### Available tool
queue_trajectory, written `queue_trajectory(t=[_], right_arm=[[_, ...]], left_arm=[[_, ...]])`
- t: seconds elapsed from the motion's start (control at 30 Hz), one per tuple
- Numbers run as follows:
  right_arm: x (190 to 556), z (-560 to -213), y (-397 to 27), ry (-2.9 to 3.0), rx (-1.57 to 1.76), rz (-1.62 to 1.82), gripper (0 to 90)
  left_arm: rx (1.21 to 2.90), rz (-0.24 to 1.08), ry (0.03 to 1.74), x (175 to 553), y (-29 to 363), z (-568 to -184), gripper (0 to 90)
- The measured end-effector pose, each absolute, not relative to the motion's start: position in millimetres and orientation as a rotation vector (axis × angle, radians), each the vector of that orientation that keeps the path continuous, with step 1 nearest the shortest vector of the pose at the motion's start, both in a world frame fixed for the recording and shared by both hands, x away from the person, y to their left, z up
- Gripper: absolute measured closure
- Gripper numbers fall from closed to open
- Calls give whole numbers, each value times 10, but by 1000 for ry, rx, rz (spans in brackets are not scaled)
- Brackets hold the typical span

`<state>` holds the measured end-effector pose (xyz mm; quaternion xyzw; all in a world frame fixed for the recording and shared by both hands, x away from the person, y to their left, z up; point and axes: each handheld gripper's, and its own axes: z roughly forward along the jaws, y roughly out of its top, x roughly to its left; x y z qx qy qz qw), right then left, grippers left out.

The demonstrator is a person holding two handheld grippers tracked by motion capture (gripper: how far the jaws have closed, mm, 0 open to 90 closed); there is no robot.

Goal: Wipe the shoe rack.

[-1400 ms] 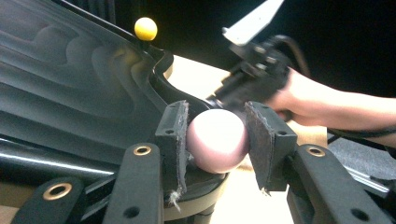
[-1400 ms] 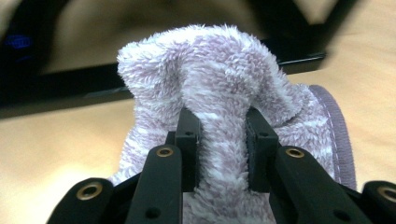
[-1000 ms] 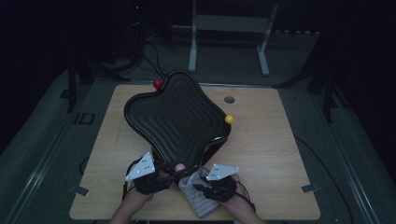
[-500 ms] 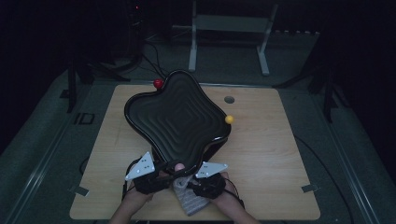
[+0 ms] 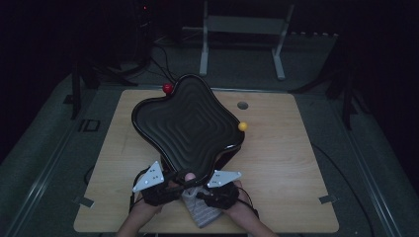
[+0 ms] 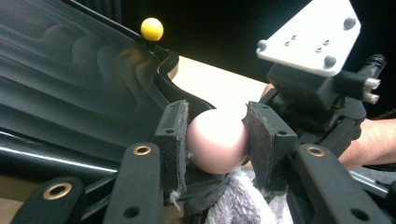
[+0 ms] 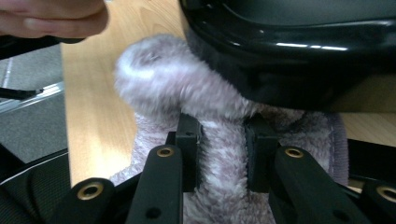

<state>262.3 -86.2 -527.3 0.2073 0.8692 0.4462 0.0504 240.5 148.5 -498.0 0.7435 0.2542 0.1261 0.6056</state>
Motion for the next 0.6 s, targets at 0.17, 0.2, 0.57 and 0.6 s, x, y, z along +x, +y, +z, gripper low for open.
queue_trajectory(t=[0.17,0.2,0.57,0.6], right_arm=[[2624,-5312,-787,2662,611,1248,719],[2629,-5352,-770,2679,600,1197,720],[2652,-5254,-1353,2623,751,1184,726],[2667,-5244,-1417,2605,777,1176,727]], left_arm=[[1716,293,594,2409,1489,-4982,605],[1716,294,595,2407,1487,-4982,605],[1704,320,595,2379,1425,-4994,603],[1701,321,598,2376,1401,-4995,603]])
